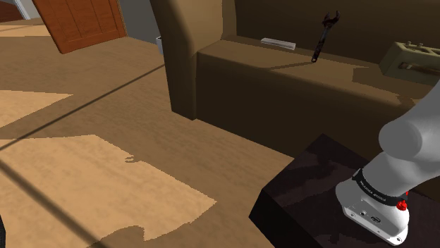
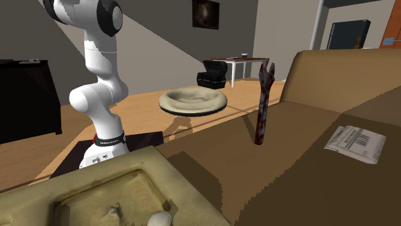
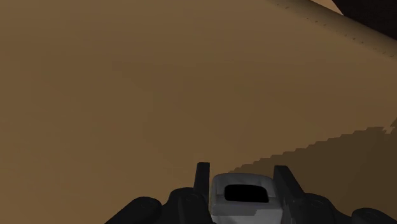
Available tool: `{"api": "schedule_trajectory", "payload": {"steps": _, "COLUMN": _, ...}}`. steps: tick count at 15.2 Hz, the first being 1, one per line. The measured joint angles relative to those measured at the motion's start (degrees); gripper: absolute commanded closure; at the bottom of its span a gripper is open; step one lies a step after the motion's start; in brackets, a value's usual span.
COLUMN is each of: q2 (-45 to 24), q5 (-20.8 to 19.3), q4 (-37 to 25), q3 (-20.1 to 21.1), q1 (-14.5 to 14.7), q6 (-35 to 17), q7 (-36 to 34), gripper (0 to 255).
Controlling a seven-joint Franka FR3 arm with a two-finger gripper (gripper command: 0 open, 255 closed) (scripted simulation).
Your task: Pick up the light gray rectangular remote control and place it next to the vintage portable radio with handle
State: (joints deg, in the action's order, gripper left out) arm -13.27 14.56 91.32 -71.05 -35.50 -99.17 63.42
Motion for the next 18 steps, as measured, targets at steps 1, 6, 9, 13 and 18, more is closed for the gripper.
{"api": "schedule_trajectory", "payload": {"steps": 1, "q2": 0.0, "q5": 0.0, "q4": 0.7, "q3": 0.0, "q1": 0.1, "q6": -0.7, "q7": 0.0, "gripper": 255}}
{"api": "schedule_trajectory", "payload": {"steps": 6, "q2": 0.6, "q5": -0.4, "q4": 5.0, "q3": -0.2, "q1": 1.6, "q6": -4.7, "q7": -0.2, "gripper": 255}}
{"api": "schedule_trajectory", "payload": {"steps": 9, "q2": 0.3, "q5": 0.0, "q4": 7.1, "q3": 0.1, "q1": 1.5, "q6": -6.8, "q7": 0.3, "gripper": 255}}
{"api": "schedule_trajectory", "payload": {"steps": 13, "q2": 0.1, "q5": 0.4, "q4": 10.1, "q3": 0.3, "q1": 1.8, "q6": -10.0, "q7": 0.6, "gripper": 255}}
{"api": "schedule_trajectory", "payload": {"steps": 18, "q2": -1.2, "q5": 2.0, "q4": 13.2, "q3": 1.2, "q1": 1.1, "q6": -13.5, "q7": 1.7, "gripper": 255}}
